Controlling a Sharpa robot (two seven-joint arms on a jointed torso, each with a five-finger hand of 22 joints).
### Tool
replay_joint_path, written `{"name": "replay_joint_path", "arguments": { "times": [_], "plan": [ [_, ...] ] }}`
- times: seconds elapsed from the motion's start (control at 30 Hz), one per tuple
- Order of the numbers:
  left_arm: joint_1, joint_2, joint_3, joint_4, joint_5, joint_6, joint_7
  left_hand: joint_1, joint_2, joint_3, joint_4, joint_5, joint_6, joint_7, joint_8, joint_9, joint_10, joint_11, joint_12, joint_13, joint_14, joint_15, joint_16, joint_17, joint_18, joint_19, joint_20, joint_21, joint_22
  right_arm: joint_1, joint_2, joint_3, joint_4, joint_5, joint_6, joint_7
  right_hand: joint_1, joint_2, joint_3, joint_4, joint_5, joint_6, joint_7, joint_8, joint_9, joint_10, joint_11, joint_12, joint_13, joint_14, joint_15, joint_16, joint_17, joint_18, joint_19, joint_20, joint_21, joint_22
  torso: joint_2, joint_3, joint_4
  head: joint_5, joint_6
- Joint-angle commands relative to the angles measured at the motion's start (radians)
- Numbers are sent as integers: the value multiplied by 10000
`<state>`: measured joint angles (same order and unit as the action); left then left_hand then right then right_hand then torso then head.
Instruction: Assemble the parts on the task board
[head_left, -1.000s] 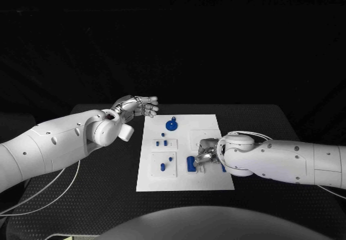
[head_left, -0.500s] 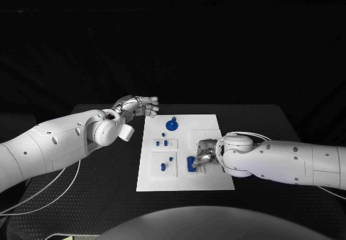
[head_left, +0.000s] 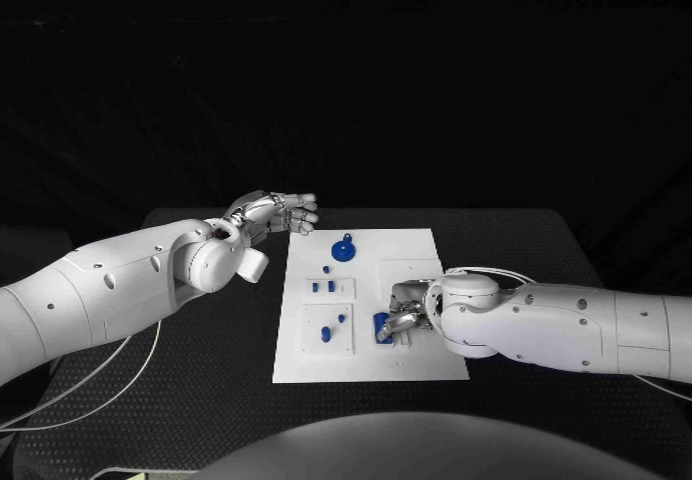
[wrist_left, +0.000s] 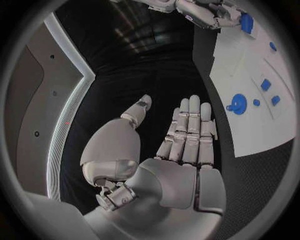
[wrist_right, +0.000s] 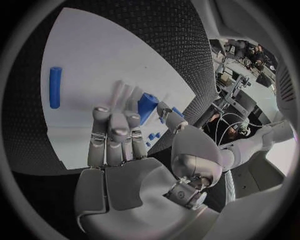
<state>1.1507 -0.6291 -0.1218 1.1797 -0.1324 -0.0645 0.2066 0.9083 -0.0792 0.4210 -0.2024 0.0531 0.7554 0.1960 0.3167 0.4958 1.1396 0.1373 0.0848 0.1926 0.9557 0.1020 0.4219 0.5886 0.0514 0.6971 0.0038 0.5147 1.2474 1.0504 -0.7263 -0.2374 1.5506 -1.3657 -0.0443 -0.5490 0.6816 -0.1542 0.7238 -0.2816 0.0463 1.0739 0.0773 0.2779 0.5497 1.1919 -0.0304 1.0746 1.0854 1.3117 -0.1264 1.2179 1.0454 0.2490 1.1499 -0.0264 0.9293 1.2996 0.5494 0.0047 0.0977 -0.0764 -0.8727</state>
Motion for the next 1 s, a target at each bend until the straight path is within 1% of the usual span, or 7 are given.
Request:
{"name": "replay_joint_path", "arguments": {
  "times": [0.03, 0.2, 0.37, 0.47, 0.57, 0.73, 1.0],
  "plan": [
    [10, 4, 5, 10, -24, 139, 54, 3, 74, 2, -65, -20, -61, 25, 66, -13, -63, 9, -43, -17, -31, 70, -34, 13, 113, 17, 54, -57, 12, -50, -34, -36, -3, -318, 262, 48, 93, -105, -42, 29, 24, 0, 29, 25, 5, 45, 1, -65, 8, 64, -34, 47, -14, 128, 67, -21, 57, -1, 2, 4, -6, 8, 1],
    [10, 8, 5, 14, -24, 150, 49, 4, 76, -1, -69, -20, -61, 25, 67, -14, -63, 10, -43, -17, -30, 71, -38, 17, 112, 17, 55, -59, 14, -50, -78, -36, 53, -289, 236, 122, 144, -166, -27, 67, 24, -2, 28, 29, 5, 47, 0, -69, 6, 65, -34, 45, -18, 128, 74, -23, 53, -8, 3, -1, -7, 22, 1],
    [10, -15, 4, 10, -24, 139, 39, 3, 80, -2, -69, -20, -61, 25, 67, -14, -63, 10, -42, -17, -29, 71, -41, 20, 112, 17, 55, -61, 16, -50, -134, -36, 78, -131, -38, 264, 168, -459, -21, 225, 24, -29, 38, 27, 3, 39, 9, -87, 1, 62, -29, 27, -36, 128, 80, -17, 35, -30, 0, -4, -1, 7, 1],
    [10, -37, 3, 19, -24, 135, 29, 4, 83, -4, -70, -20, -62, 25, 68, -15, -63, 10, -42, -17, -29, 71, -43, 23, 111, 17, 55, -62, 17, -50, -246, -34, 157, -130, -110, 324, -96, -571, -241, 438, 25, -44, 45, 34, 8, 40, 16, -89, 3, 63, -23, 22, -47, 128, 86, 1, 28, -42, 0, -3, -1, 21, 1],
    [10, -70, 1, 32, -24, 143, 14, 4, 85, -5, -71, -20, -62, 25, 68, -15, -63, 10, -42, -17, -28, 71, -45, 26, 111, 18, 56, -63, 19, -50, -359, -33, 189, -27, -57, 317, -390, -533, -474, 592, 25, -24, 29, 59, 22, 53, 1, -80, 11, 68, -34, 43, -38, 128, 89, -5, 30, -45, -3, -1, 2, 21, 1],
    [10, -107, 0, 29, -24, 122, 17, 2, 87, -7, -72, -21, -62, 26, 69, -15, -63, 10, -41, -17, -27, 72, -48, 29, 111, 18, 56, -65, 21, -49, -437, -32, 240, 161, -18, 324, -609, -533, -759, 564, 26, -36, 15, 72, 35, 43, -14, -76, 24, 52, -55, 65, -23, 128, 69, -36, 34, -39, -2, -12, -13, 13, 1],
    [10, -111, -3, 43, -24, 135, 6, -1, 90, -12, -73, -21, -63, 26, 70, -16, -63, 10, -41, -17, -25, 72, -53, 36, 110, 19, 57, -68, 24, -49, -454, -30, 230, 215, -84, 405, -844, -455, -982, 546, 27, -60, 7, 74, 41, 22, -23, -86, 33, 28, -69, 69, -20, 128, 41, -70, 21, -44, -2, -2, 1, 11, 1]
  ]
}}
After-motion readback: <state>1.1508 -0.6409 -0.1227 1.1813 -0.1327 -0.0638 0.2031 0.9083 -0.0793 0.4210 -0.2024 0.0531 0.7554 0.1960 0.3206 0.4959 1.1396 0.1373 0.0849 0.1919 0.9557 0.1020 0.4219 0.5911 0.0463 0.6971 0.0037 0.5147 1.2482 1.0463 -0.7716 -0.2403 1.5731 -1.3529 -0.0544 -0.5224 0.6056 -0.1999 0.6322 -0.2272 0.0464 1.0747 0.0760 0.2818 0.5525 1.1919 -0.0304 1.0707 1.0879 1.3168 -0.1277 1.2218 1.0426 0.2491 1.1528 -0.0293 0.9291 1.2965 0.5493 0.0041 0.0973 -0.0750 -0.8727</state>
